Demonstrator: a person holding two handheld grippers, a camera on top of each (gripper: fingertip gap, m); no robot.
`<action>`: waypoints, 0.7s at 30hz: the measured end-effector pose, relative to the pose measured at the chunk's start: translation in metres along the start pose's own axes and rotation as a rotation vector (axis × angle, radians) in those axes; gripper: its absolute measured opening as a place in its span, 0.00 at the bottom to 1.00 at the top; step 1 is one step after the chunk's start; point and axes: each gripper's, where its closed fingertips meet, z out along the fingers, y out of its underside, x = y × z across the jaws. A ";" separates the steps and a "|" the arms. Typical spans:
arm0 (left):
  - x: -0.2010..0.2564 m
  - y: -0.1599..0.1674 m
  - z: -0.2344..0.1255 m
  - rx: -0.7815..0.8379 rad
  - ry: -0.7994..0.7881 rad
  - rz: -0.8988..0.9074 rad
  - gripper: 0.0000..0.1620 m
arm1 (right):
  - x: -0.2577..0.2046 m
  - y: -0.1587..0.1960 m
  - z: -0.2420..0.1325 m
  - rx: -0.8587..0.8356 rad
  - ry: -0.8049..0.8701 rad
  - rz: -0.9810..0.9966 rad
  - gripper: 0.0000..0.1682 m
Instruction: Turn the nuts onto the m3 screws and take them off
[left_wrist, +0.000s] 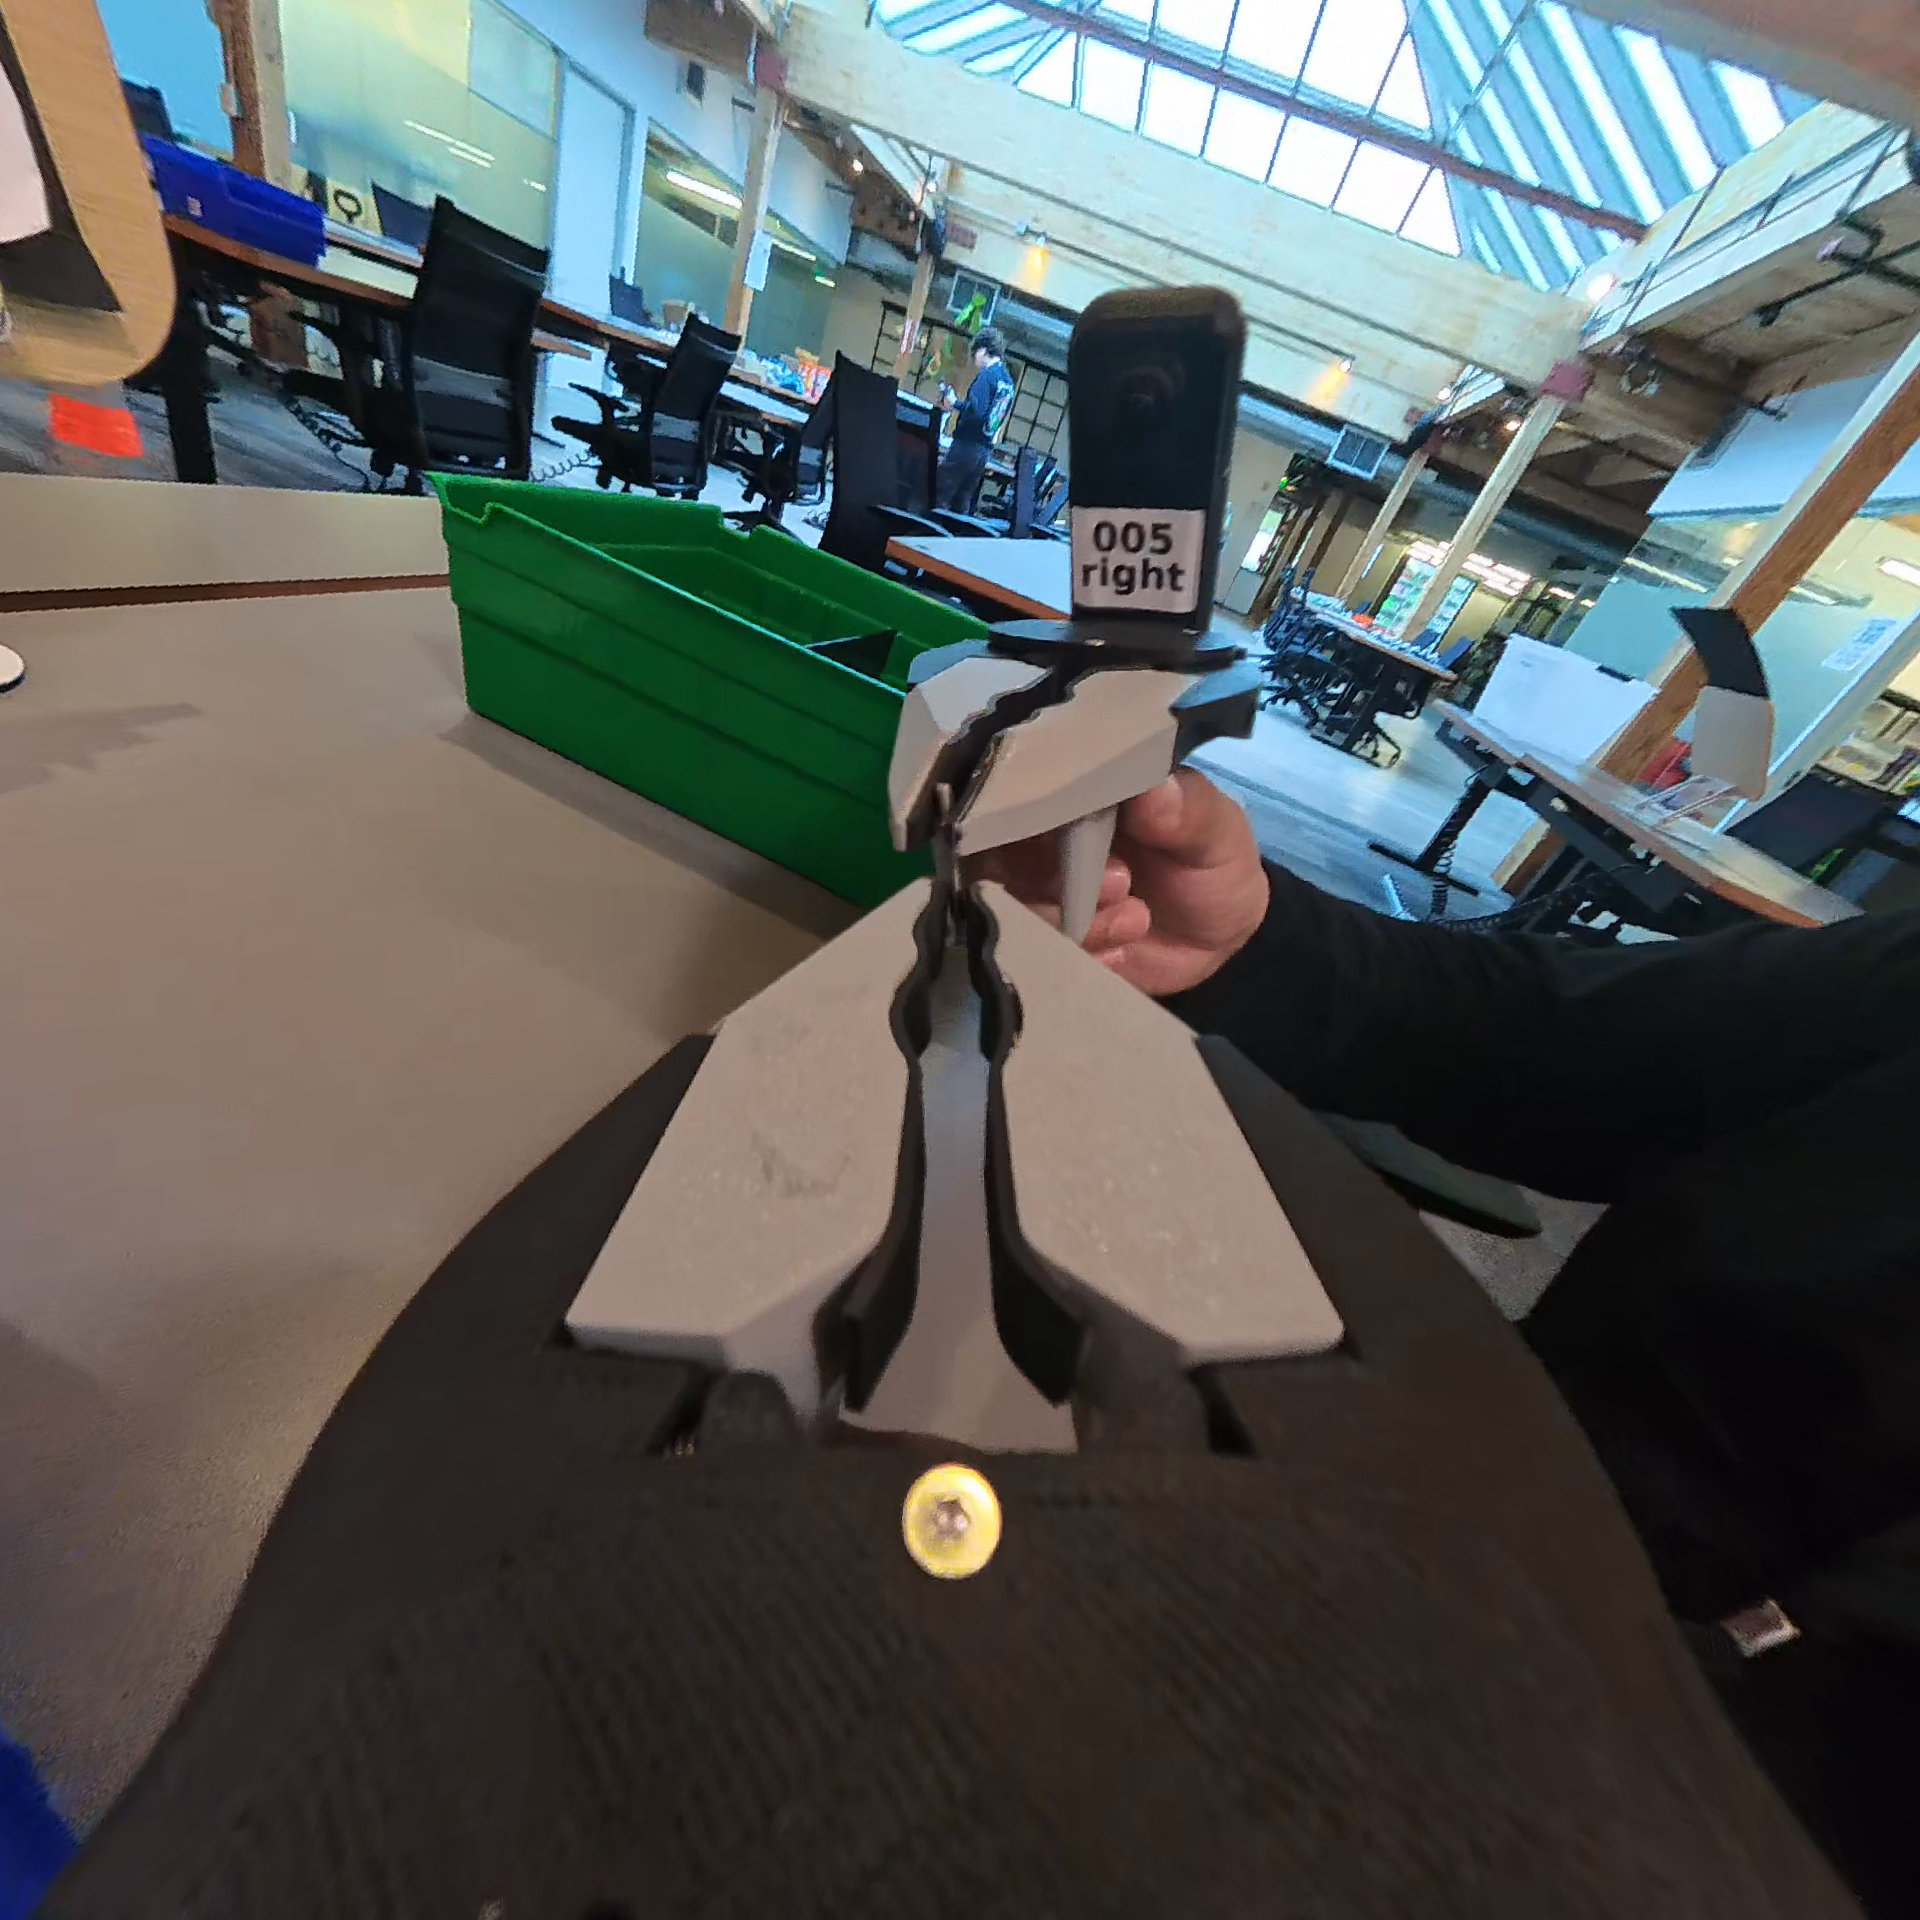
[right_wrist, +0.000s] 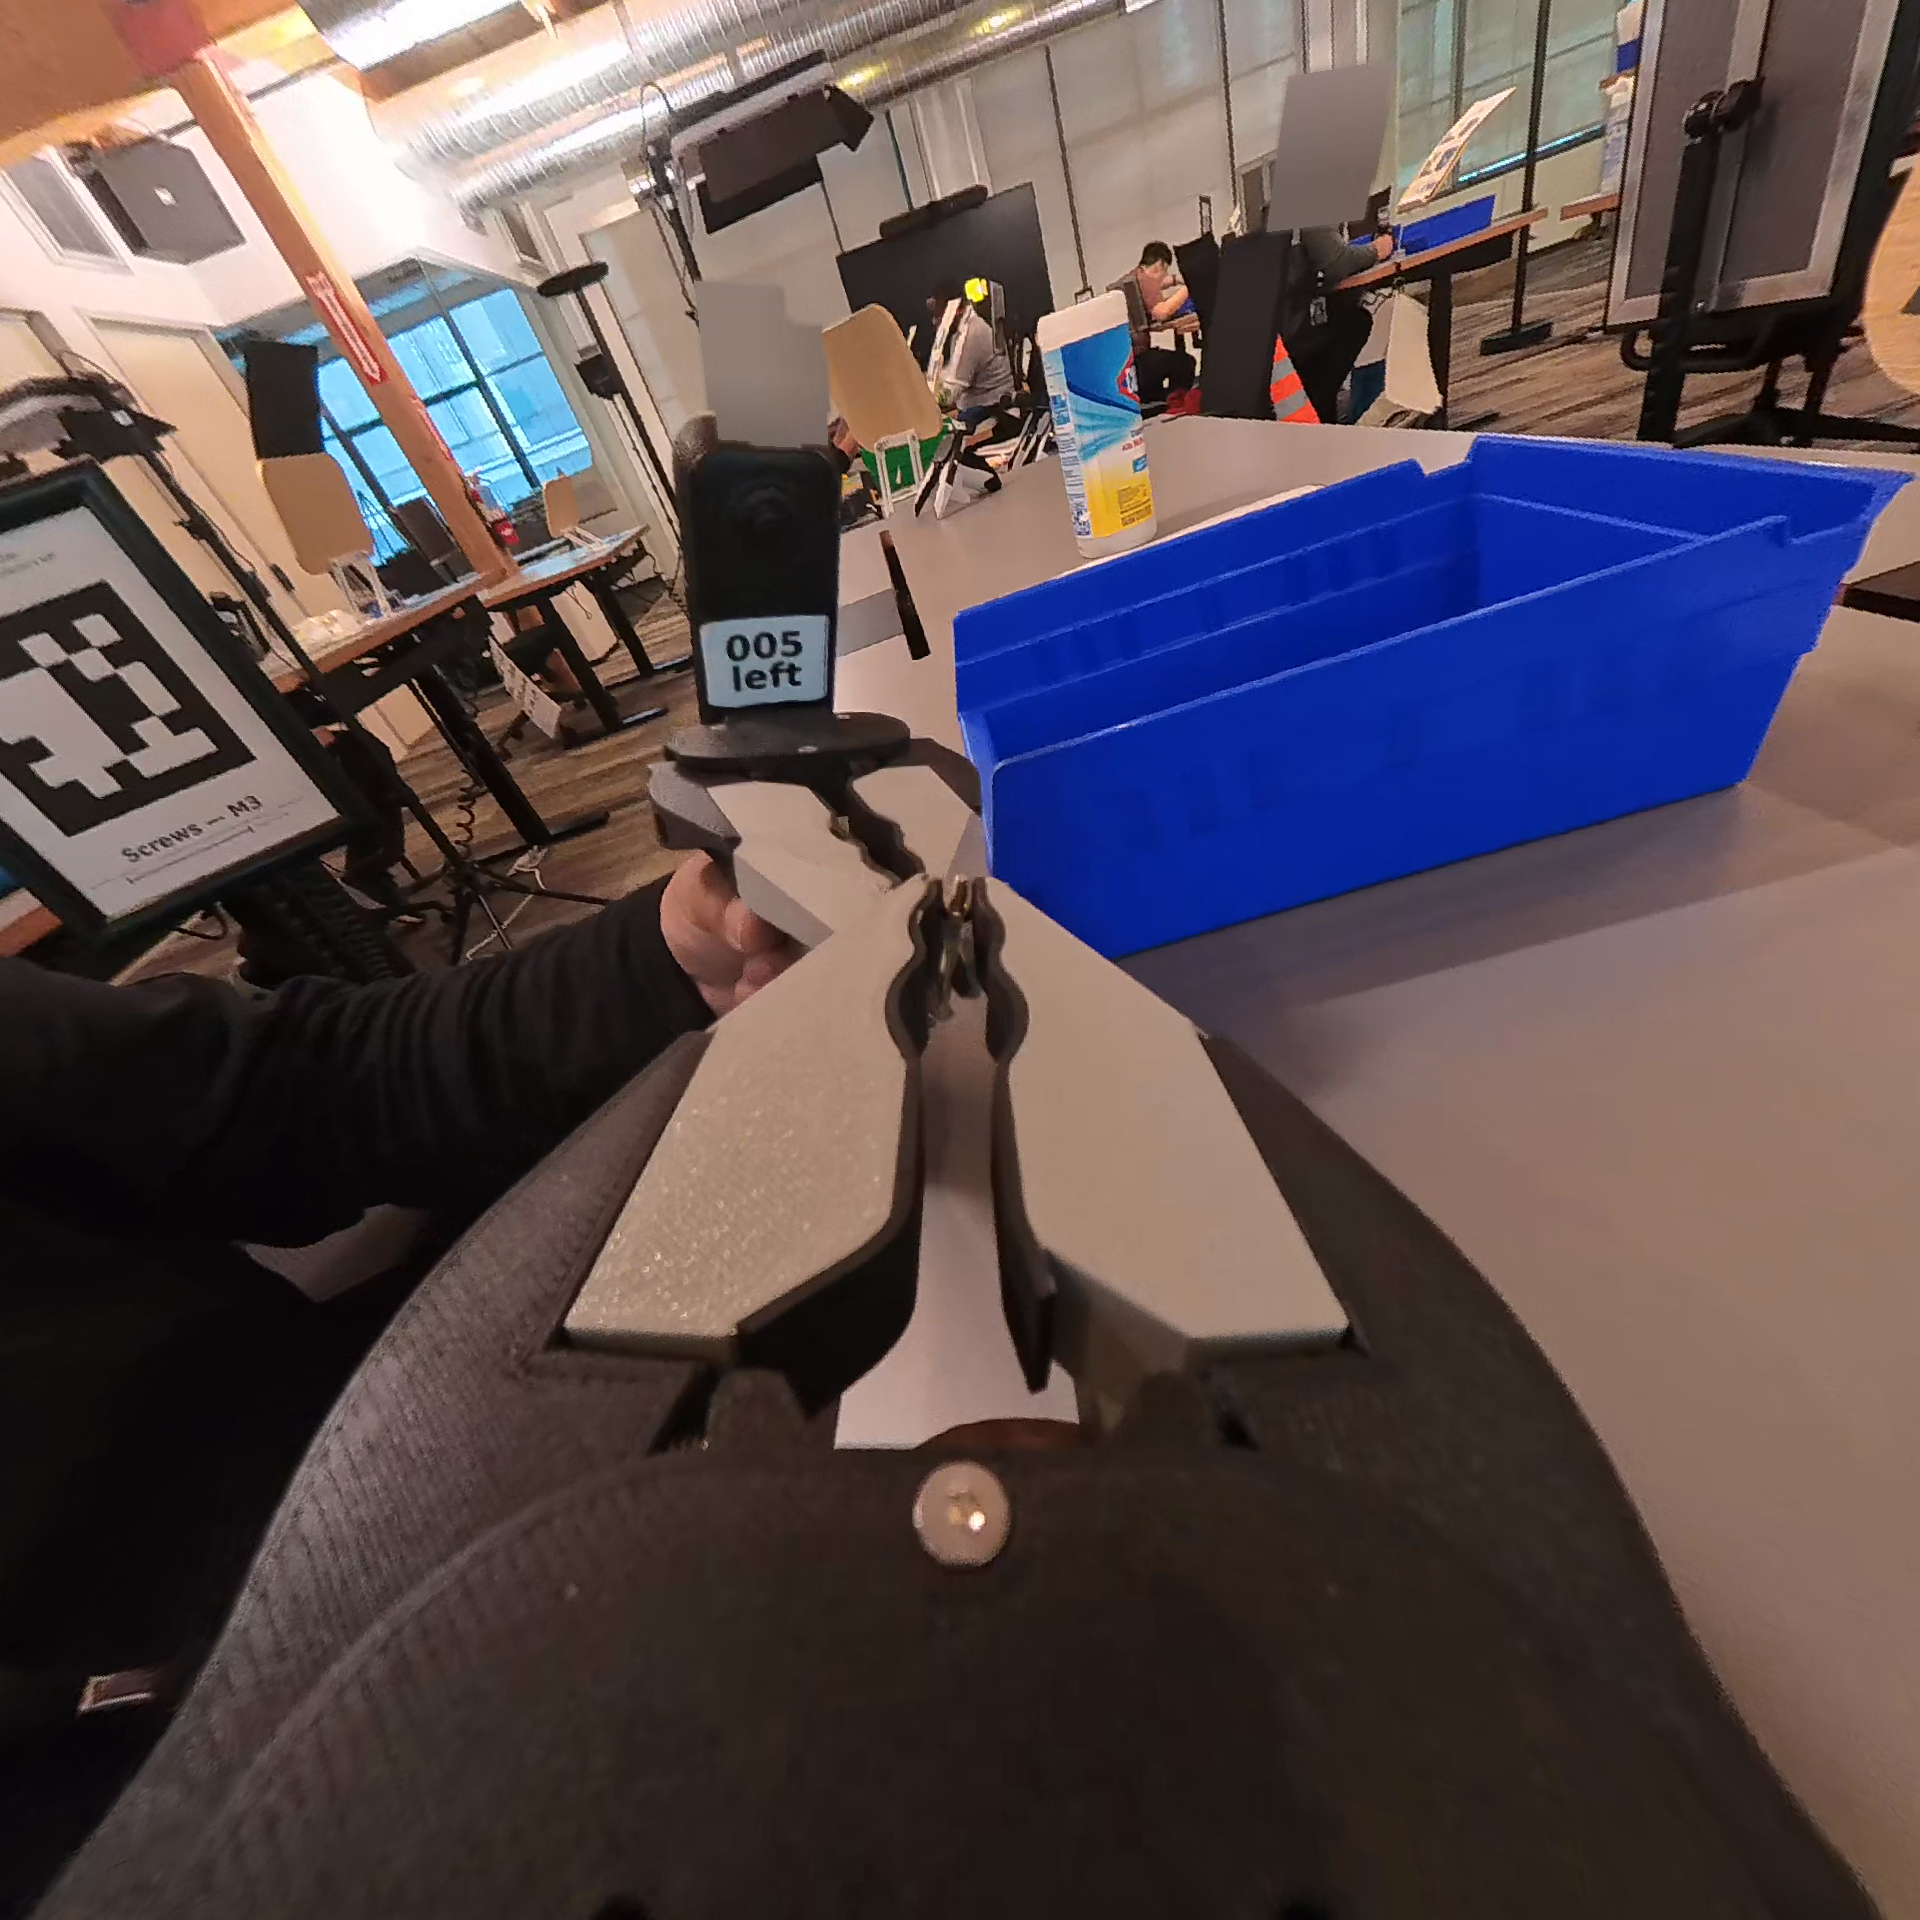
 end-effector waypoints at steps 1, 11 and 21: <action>0.000 0.001 0.001 -0.004 -0.004 0.002 0.01 | 0.000 0.001 0.000 -0.007 0.006 -0.010 0.01; 0.000 0.004 0.002 -0.011 0.009 -0.018 0.04 | 0.003 0.005 0.002 -0.024 0.023 -0.024 0.01; -0.003 0.007 0.003 -0.011 0.004 -0.046 0.00 | 0.002 0.006 0.002 -0.035 0.026 -0.033 0.01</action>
